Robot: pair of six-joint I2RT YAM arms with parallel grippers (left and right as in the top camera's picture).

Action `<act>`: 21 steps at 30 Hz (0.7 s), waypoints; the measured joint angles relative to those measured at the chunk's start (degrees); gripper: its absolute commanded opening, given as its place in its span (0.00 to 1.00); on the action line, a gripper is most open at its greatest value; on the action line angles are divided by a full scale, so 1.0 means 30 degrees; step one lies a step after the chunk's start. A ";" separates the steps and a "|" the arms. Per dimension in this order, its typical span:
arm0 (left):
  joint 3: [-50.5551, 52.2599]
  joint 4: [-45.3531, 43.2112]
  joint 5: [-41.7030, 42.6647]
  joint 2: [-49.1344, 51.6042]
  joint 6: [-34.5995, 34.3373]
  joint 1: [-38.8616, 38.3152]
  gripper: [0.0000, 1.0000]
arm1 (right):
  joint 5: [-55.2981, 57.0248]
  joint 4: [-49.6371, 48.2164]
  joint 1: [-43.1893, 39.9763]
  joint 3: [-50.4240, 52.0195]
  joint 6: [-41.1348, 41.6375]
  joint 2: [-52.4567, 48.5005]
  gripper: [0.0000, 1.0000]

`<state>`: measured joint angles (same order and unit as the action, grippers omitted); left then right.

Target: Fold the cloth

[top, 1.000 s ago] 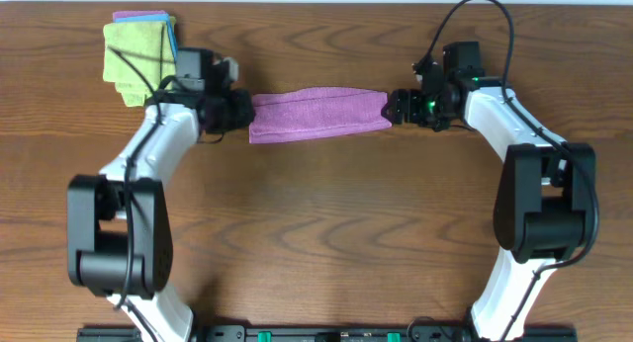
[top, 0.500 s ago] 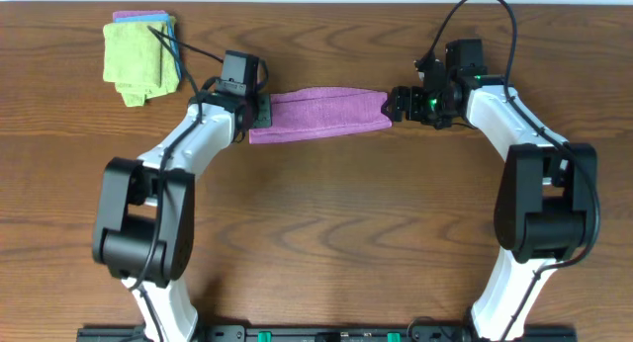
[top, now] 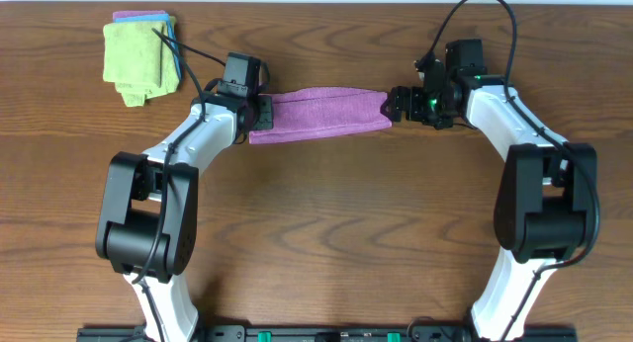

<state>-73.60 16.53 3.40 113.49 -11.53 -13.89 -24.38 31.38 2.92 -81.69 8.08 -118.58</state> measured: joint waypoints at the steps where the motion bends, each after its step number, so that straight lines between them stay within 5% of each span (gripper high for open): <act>1: 0.0000 -0.0051 0.0160 0.0000 0.0000 0.0000 0.06 | 0.0007 0.0080 0.0000 0.0000 0.0000 0.0000 0.99; 21: -0.0015 -0.0539 0.1384 0.1260 -0.0087 0.0000 0.06 | -0.3971 -0.0131 -0.0022 -0.0415 -0.0321 -0.1355 0.99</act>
<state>-73.65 14.92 7.55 117.27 -11.79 -13.89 -36.29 30.98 2.85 -82.94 7.11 -122.65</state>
